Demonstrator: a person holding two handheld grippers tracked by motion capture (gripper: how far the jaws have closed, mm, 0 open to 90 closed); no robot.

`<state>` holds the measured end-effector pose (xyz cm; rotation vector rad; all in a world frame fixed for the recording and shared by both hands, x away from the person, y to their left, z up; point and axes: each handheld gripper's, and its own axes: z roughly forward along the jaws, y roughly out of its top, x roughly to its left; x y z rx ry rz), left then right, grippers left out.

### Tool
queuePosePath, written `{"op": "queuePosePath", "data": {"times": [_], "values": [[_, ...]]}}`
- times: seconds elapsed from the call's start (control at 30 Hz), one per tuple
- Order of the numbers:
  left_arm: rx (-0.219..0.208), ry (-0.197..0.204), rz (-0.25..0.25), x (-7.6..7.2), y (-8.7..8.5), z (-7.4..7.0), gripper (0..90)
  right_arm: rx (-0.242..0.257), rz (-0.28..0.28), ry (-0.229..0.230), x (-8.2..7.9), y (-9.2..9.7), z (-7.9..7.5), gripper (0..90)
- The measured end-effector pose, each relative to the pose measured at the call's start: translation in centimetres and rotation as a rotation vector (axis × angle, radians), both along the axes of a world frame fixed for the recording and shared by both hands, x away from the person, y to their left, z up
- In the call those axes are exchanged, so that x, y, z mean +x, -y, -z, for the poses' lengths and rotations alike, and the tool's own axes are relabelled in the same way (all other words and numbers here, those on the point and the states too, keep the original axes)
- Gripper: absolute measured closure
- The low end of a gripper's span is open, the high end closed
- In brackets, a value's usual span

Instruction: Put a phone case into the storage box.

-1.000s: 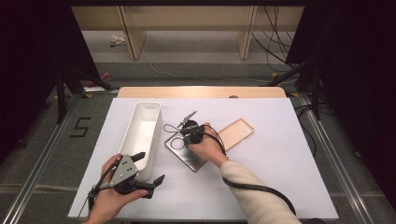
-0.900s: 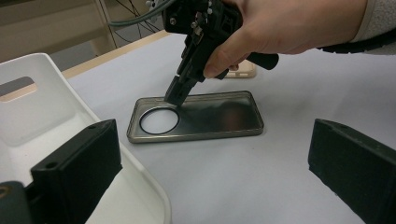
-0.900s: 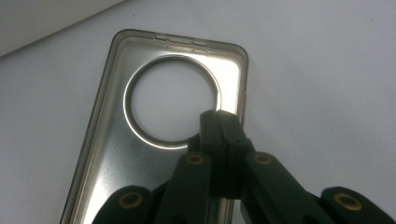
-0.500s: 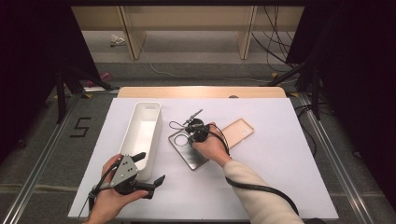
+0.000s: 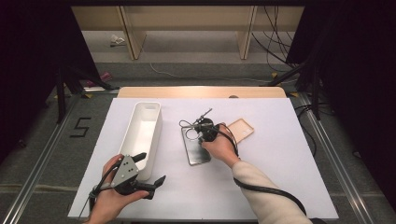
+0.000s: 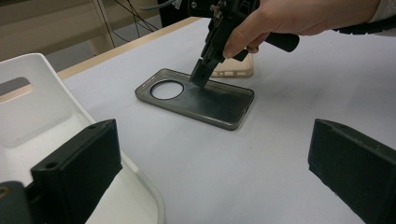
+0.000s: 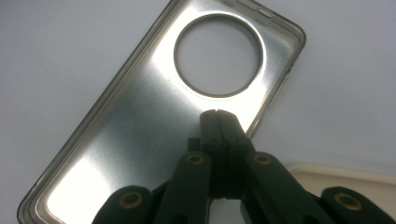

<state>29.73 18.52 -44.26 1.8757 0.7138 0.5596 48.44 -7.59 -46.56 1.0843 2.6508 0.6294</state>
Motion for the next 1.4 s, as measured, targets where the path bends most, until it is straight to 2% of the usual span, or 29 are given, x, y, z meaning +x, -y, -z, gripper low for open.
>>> {"op": "queuePosePath", "data": {"times": [0.17, 0.7, 0.9, 0.97, 1.0, 1.03, 1.07, 1.13, 1.2, 1.27, 1.3, 1.37, 1.4], "values": [[0.000, -0.001, 0.001, 0.0, 0.0, 0.0, 2.0, -0.013, 0.019, -0.008, -0.1, 0.6, -0.1, 90.0], [0.004, 0.002, 0.004, 0.0, 0.1, 0.0, 2.1, -0.029, 0.028, -0.023, -0.5, 1.1, -0.1, 90.0], [0.004, 0.003, 0.005, 0.0, 0.1, 0.0, 2.1, -0.014, 0.002, -0.013, -0.6, 1.3, -0.3, 88.0], [0.005, 0.002, 0.005, -0.1, 0.1, 0.0, 2.1, -0.001, -0.041, 0.005, -0.7, 1.3, -0.5, 80.3], [0.005, 0.002, 0.003, -0.1, 0.0, 0.0, 2.1, 0.018, -0.113, 0.032, -1.1, 1.2, -1.1, 70.9], [0.005, 0.002, 0.003, -0.1, 0.0, 0.0, 2.1, 0.018, -0.113, 0.032, -1.1, 1.2, -1.1, 70.9], [0.005, 0.002, 0.004, -0.1, 0.0, 0.0, 2.1, 0.022, -0.139, 0.045, -1.2, 1.1, -1.3, 65.1], [0.005, 0.003, 0.004, -0.1, 0.1, 0.0, 2.1, 0.018, -0.247, 0.082, -1.8, 0.9, -1.9, 54.6], [0.008, 0.004, 0.004, -0.1, 0.1, 0.0, 2.1, -0.006, -0.316, 0.092, -2.5, 0.7, -2.4, 46.6], [0.008, 0.006, 0.004, -0.1, 0.1, 0.0, 2.1, -0.027, -0.422, 0.114, -3.7, 0.5, -3.2, 37.2], [0.008, 0.006, 0.004, -0.1, 0.1, 0.0, 2.1, -0.027, -0.422, 0.114, -3.7, 0.5, -3.2, 37.2], [0.010, 0.006, 0.004, -0.1, 0.1, 0.0, 2.1, -0.059, -0.472, 0.107, -4.4, 0.5, -3.4, 32.1], [0.010, 0.005, 0.004, -0.1, 0.1, 0.0, 2.1, -0.097, -0.502, 0.102, -4.9, 0.5, -3.3, 27.6]]}}
